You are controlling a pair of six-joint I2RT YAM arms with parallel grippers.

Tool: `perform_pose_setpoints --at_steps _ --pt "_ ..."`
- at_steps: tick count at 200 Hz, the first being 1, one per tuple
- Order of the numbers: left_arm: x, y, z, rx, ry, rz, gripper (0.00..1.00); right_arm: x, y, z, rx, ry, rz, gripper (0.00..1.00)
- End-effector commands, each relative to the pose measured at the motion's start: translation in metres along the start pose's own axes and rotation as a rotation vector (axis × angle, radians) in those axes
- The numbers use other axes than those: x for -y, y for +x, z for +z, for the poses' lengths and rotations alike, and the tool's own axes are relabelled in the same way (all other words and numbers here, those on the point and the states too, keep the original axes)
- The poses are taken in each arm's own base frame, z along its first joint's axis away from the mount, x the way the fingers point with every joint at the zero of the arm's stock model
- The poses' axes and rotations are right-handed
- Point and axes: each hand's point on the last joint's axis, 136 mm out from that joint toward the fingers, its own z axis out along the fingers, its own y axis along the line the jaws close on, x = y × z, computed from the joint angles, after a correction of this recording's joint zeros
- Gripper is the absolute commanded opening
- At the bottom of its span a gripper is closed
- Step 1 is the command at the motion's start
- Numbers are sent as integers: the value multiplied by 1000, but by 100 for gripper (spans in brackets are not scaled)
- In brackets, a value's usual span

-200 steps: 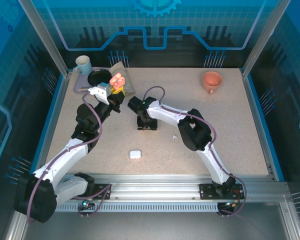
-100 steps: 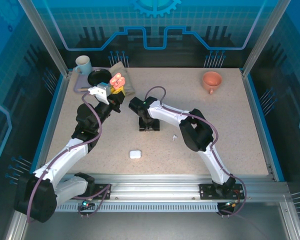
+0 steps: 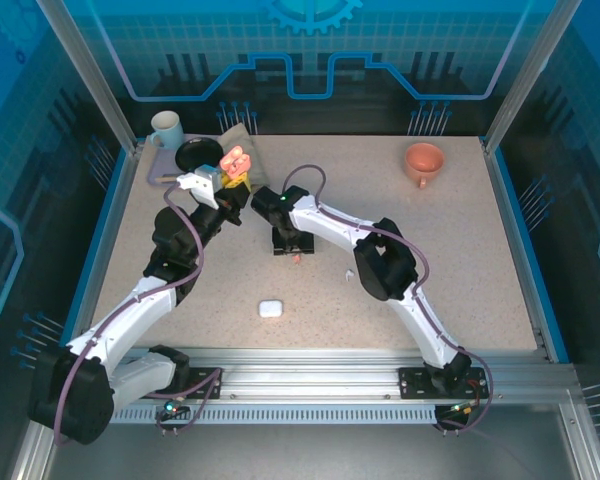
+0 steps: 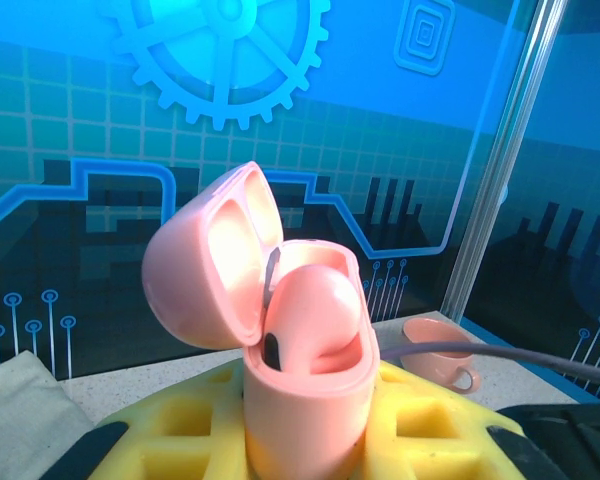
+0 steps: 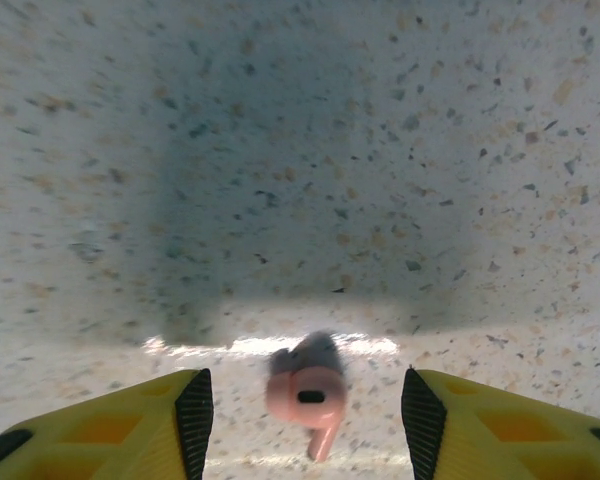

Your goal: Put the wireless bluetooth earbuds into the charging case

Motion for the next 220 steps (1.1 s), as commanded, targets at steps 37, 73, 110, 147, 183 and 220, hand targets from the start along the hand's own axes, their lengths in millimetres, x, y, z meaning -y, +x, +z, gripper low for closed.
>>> perform_pose_setpoints --at_steps 37,73,110,147,183,220 --pt "2 -13 3 43 21 -10 0 11 9 17 -33 72 -47 54" --pt "2 -14 3 45 20 -9 0 9 9 22 -42 65 -43 51" --pt "2 -14 3 43 19 -10 0 10 11 23 -46 68 -54 47" --pt "2 -14 3 42 21 -14 0 13 16 25 -58 68 -46 45" --pt "2 -14 3 42 21 -13 0 14 19 25 -61 71 -42 44" --pt "3 -16 4 42 21 -8 0 14 21 24 -61 71 -52 40"
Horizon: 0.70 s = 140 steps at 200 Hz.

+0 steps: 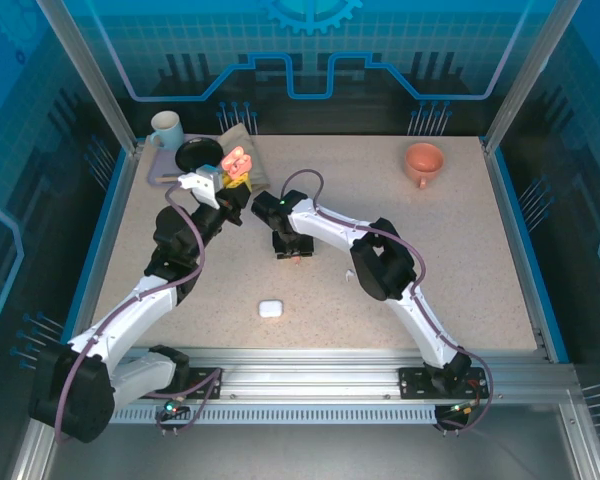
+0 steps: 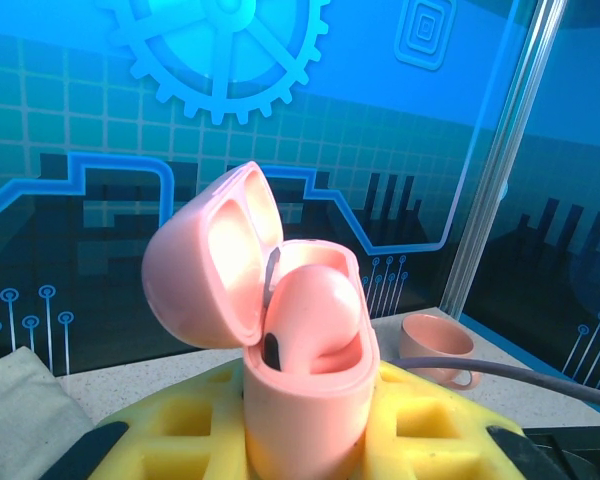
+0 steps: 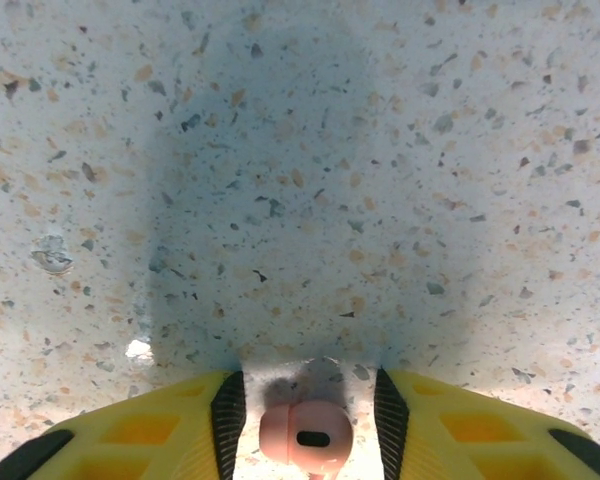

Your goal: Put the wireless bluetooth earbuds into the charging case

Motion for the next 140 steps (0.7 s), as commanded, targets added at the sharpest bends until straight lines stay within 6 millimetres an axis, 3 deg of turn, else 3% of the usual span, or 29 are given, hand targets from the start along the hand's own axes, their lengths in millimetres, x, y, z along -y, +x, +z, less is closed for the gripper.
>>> perform_pose_setpoints --at_steps 1,62,140 --pt "3 -20 2 50 19 -6 0 15 19 11 -59 71 -18 40" --pt "4 -22 3 51 24 -5 0 21 23 9 -57 72 -22 41" --pt "4 -21 4 45 26 -13 0 24 27 10 -60 69 -18 35"
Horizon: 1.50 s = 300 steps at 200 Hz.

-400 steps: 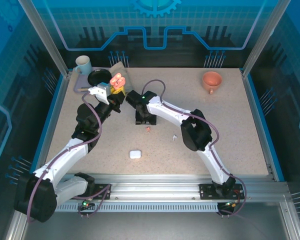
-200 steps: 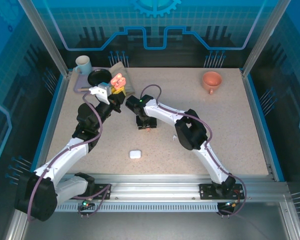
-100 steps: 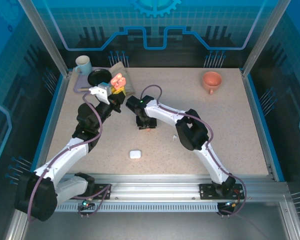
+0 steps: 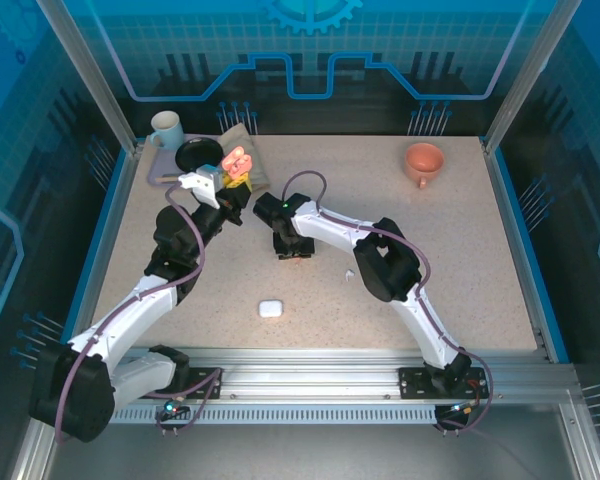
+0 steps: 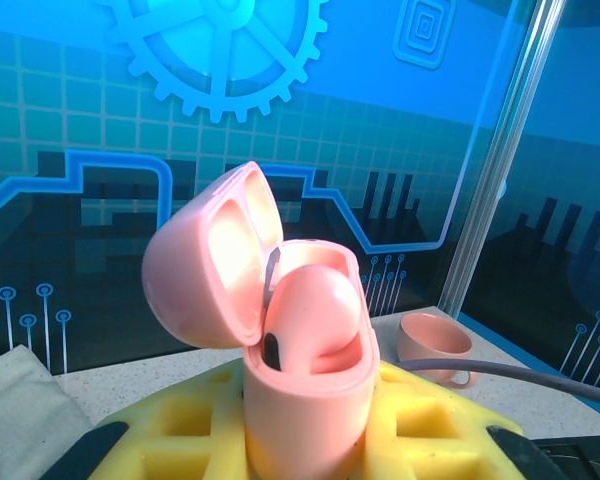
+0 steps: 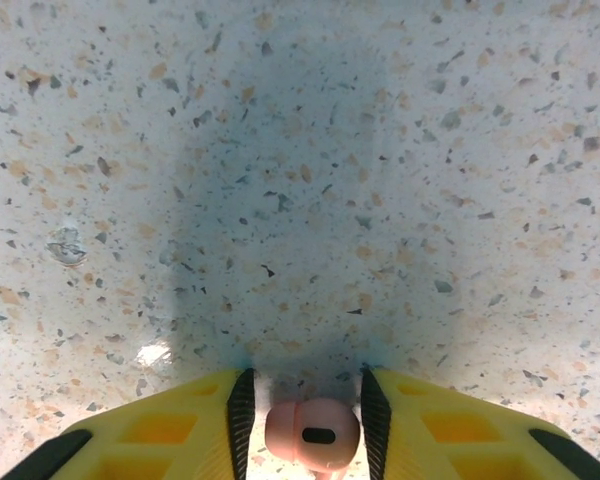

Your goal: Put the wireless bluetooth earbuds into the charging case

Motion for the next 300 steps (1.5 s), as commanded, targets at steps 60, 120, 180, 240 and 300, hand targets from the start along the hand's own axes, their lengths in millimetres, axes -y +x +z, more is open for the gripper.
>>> perform_pose_setpoints --at_steps 60,120,180,240,300 --pt "4 -21 4 47 27 -14 0 29 26 7 -81 91 -16 28" --pt "4 -20 5 41 26 -19 0 31 17 -10 -33 63 3 27" --pt "7 -20 5 36 41 -24 0 53 1 -44 77 26 49 27" --pt "13 -13 9 -9 82 -31 0 84 -30 -107 254 -68 99 27" --pt "32 -1 14 -77 174 -40 0 115 -64 -205 521 -203 103 29"
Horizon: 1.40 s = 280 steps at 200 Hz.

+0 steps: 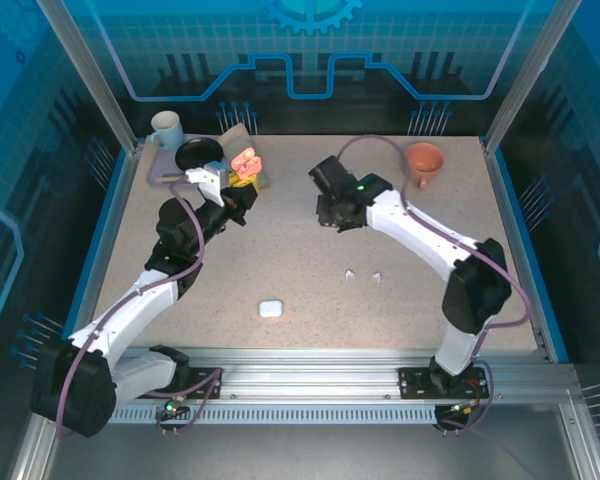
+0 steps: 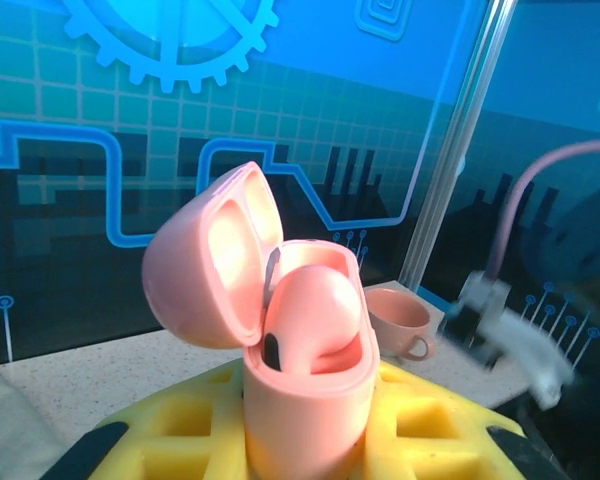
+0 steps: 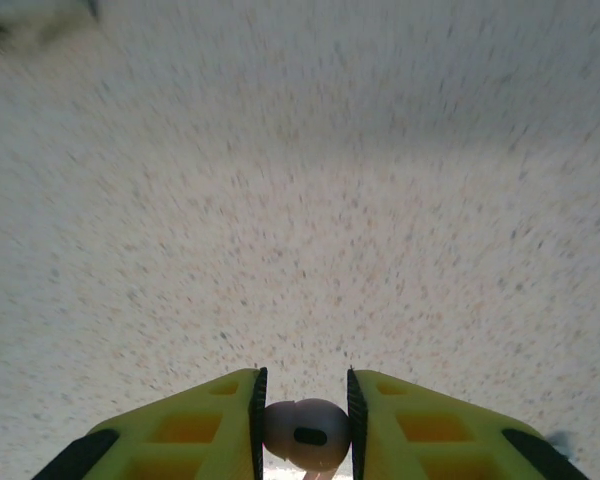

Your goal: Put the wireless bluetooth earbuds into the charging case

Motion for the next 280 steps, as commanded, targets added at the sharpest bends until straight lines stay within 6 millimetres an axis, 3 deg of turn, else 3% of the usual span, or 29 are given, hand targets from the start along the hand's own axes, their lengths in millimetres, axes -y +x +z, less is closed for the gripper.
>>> perform_pose_setpoints --at_steps 1,65,110,170,231,280 --pt "15 -7 7 -10 80 -5 0 2 -34 -36 142 -64 -22 29" --pt "54 20 21 -120 238 -4 0 0 -91 -132 435 -240 -51 31" --pt "83 40 29 -185 335 -14 0 -9 -112 -177 573 -352 -64 31" --pt "111 39 40 -216 432 -24 0 -33 -112 -209 729 -534 -162 31" --pt "129 21 53 -200 496 -35 0 -48 -99 -220 790 -639 -280 31" --pt "132 11 55 -190 508 -42 0 -51 -94 -223 811 -662 -337 31"
